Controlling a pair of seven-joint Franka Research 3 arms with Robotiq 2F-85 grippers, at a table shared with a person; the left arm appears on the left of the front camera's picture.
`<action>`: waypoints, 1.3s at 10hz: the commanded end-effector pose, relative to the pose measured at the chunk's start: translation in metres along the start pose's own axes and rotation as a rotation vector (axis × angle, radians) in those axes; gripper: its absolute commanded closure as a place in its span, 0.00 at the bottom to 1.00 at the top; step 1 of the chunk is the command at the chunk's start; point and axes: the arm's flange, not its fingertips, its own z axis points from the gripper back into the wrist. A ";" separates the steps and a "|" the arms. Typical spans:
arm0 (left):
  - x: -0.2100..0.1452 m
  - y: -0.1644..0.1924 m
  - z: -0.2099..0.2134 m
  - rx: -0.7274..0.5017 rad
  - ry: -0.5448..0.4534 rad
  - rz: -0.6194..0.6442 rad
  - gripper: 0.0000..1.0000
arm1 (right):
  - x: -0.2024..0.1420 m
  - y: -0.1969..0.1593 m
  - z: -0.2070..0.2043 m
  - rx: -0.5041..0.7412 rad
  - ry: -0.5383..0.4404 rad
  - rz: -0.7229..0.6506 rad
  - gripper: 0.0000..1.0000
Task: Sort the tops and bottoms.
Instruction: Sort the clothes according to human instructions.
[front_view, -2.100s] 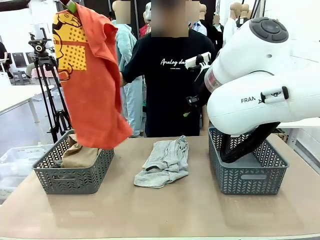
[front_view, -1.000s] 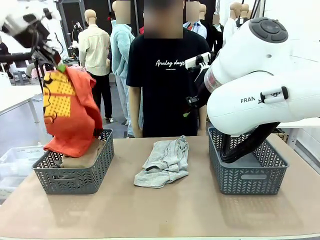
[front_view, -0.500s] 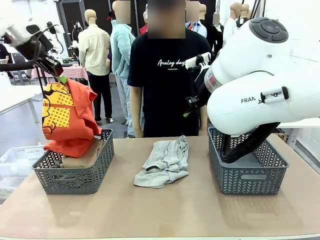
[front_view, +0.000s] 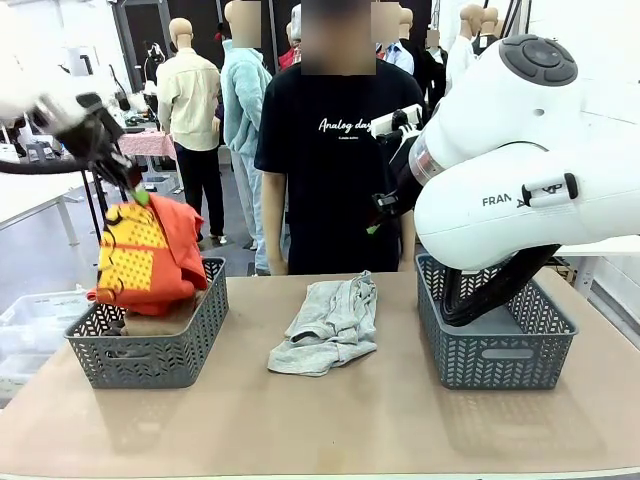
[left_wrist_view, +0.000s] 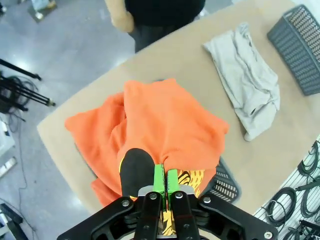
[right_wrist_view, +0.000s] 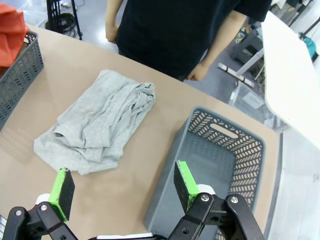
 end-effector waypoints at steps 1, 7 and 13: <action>-0.010 0.021 -0.030 -0.010 -0.006 -0.005 1.00 | -0.003 0.000 -0.002 0.008 -0.009 0.003 0.00; -0.022 0.025 -0.058 0.003 0.083 -0.042 1.00 | -0.003 0.000 -0.002 0.008 -0.009 0.003 0.00; -0.014 0.020 -0.038 0.020 0.059 -0.039 0.00 | -0.003 0.000 -0.002 0.008 -0.009 0.003 0.00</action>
